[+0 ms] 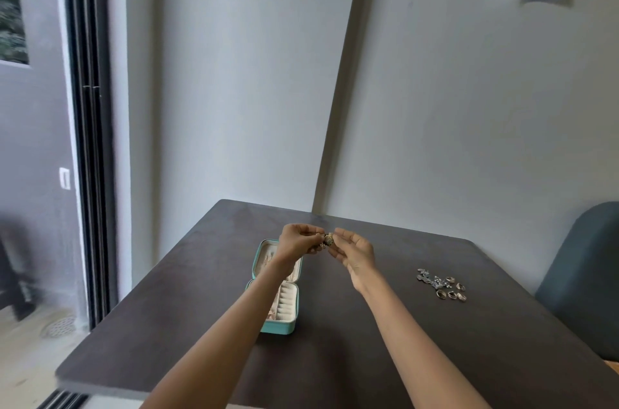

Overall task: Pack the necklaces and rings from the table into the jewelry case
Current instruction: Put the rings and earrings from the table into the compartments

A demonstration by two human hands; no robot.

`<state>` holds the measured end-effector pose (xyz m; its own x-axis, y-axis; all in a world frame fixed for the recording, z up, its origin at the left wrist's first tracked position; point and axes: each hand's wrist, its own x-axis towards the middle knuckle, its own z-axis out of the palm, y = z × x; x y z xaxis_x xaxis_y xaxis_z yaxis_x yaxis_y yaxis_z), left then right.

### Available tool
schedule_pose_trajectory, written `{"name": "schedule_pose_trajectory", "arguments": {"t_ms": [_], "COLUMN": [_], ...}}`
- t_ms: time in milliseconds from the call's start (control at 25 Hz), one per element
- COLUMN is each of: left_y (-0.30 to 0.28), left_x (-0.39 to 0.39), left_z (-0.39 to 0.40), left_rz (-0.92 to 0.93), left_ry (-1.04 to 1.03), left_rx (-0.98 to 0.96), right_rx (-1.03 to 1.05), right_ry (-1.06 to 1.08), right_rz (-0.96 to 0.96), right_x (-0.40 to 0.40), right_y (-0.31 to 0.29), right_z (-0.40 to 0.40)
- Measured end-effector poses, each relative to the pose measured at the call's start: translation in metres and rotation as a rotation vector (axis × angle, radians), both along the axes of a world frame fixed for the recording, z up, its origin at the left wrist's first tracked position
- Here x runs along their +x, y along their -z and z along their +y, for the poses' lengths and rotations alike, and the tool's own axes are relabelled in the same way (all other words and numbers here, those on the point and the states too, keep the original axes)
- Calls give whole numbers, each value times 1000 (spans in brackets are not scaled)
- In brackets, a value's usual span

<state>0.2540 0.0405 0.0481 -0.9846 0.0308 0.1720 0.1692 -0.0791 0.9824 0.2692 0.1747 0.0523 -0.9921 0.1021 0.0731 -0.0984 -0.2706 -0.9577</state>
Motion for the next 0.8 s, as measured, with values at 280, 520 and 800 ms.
{"name": "schedule_pose_trajectory", "arguments": {"t_ms": [280, 520, 800], "left_y": [-2, -10, 7], "left_x": [5, 14, 39], "left_z": [-23, -46, -91], "left_rz": [29, -24, -166], "left_ry": [-46, 37, -62], "left_rx": [-113, -231, -374], "right_rx": [110, 314, 399], "right_ry": [-12, 37, 37], "right_rz": [-41, 79, 30], "right_x": [-2, -1, 9], "right_y": [3, 3, 34], "right_z": [-26, -38, -76]}}
